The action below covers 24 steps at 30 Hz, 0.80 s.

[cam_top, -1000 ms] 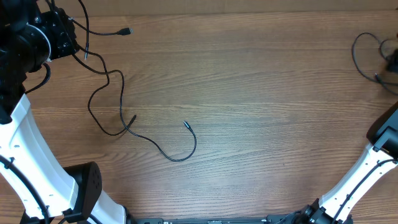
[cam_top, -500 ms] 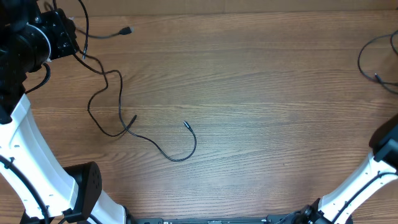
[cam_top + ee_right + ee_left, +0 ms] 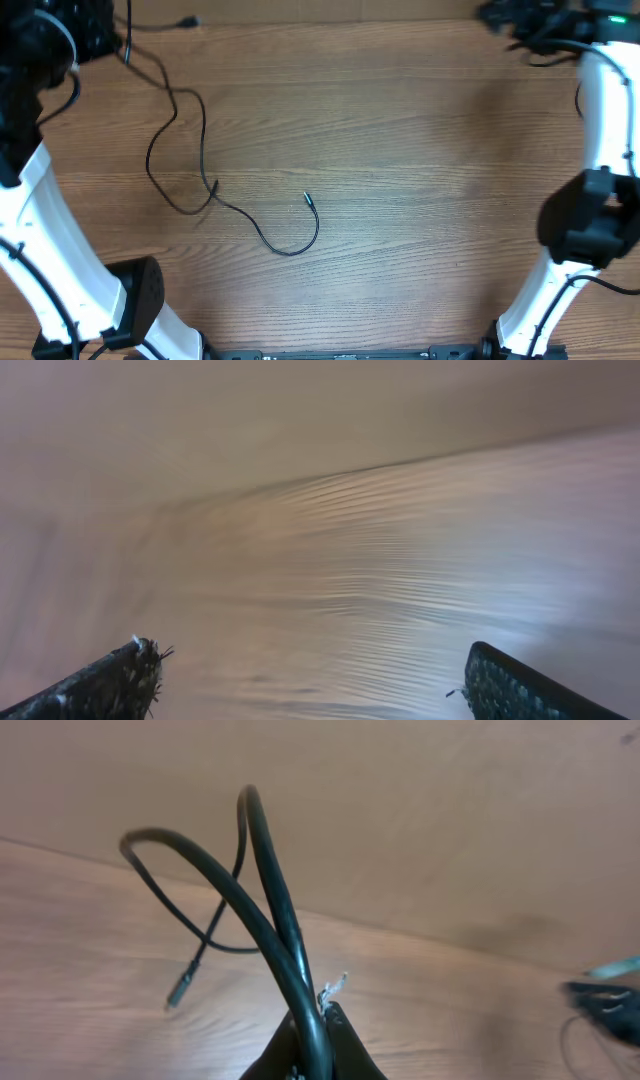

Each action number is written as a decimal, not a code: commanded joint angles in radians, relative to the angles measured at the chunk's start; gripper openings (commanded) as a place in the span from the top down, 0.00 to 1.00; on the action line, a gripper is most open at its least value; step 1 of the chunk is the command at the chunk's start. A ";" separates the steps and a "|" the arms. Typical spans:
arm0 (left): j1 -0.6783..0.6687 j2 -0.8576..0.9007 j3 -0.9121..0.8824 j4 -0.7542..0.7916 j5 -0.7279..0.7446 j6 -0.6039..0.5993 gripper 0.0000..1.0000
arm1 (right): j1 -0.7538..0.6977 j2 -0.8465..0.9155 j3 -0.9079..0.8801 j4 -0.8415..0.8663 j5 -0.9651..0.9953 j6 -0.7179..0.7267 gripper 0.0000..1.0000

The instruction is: Untangle cables

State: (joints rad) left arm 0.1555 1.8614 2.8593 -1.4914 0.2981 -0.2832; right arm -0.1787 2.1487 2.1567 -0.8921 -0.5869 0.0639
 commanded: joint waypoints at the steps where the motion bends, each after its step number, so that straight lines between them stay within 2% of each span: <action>1: -0.074 0.114 0.002 0.087 0.114 -0.110 0.96 | 0.124 -0.018 0.005 0.004 -0.036 -0.155 0.05; 5: -0.166 0.283 0.002 0.200 0.183 -0.158 0.96 | 0.243 -0.071 0.005 -0.001 -0.036 -0.194 0.05; 12: -0.212 0.490 0.002 0.422 0.491 -0.357 0.96 | 0.339 -0.176 0.005 -0.033 -0.037 -0.204 0.06; 17: -0.213 0.548 0.002 0.496 0.661 -0.464 0.96 | 0.404 -0.191 0.005 -0.047 -0.036 -0.227 0.06; 21: -0.213 0.549 0.003 0.547 0.750 -0.514 0.96 | 0.465 -0.184 0.004 -0.045 -0.033 -0.312 0.05; 24: -0.212 0.549 0.003 0.619 0.848 -0.585 0.96 | 0.500 -0.179 0.003 -0.039 0.055 -0.354 0.07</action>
State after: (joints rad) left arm -0.0578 2.4317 2.8410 -0.9150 0.9646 -0.7589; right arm 0.2874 1.9675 2.1559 -0.9356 -0.6071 -0.2123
